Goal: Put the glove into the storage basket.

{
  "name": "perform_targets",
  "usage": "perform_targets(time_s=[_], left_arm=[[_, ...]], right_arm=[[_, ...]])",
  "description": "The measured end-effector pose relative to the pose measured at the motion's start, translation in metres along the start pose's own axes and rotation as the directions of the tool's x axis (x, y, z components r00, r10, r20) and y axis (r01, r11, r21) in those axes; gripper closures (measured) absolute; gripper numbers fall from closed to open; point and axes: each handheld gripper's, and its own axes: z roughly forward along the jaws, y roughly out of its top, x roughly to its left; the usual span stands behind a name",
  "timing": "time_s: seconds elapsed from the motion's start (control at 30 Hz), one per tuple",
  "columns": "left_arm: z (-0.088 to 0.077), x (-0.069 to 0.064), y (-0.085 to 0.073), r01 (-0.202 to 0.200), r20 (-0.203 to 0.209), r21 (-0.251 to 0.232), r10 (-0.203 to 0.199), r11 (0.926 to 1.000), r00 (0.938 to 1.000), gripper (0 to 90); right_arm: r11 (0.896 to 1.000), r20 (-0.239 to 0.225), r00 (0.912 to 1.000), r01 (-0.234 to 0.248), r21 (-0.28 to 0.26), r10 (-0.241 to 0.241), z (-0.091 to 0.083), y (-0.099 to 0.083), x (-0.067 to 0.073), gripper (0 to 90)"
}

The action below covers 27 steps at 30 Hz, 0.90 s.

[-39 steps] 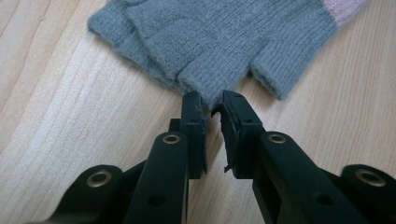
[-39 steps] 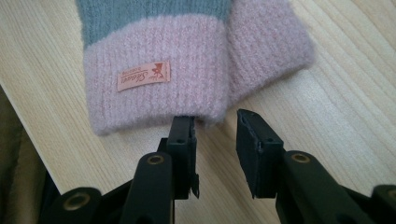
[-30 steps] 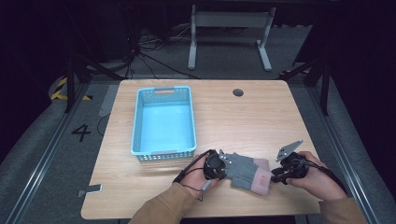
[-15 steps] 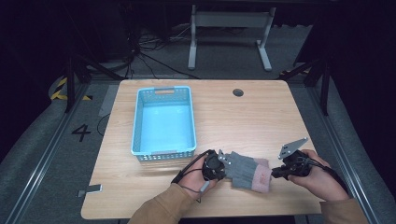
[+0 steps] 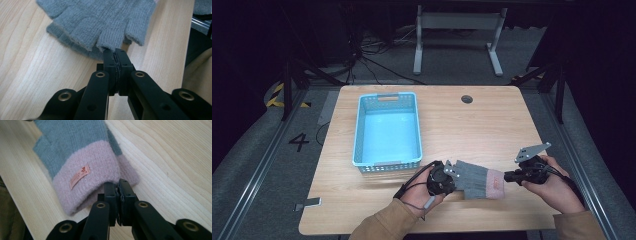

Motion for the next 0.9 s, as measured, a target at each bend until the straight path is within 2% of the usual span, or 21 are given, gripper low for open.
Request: perform_targets(time_s=[0.27, 0.6, 0.9], left_arm=[[0.004, -0.001, 0.002, -0.010, 0.013, -0.003, 0.010, 0.9999, 0.9999, 88.8], [0.012, 0.003, -0.001, 0.003, 0.012, 0.015, -0.004, 0.9999, 0.9999, 88.8], [0.021, 0.008, -0.004, 0.006, 0.013, 0.008, -0.006, 1.0000, 0.9999, 88.8]], right_arm=[[0.997, 0.022, 0.9973, -0.070, -0.037, 0.071, 0.006, -0.002, -0.008, 87.4], [0.996, 0.020, 0.9961, -0.085, -0.021, 0.086, 0.018, -0.003, -0.014, 87.4], [0.996, 0.038, 0.9954, -0.088, 0.003, 0.087, 0.029, -0.003, -0.017, 87.4]])
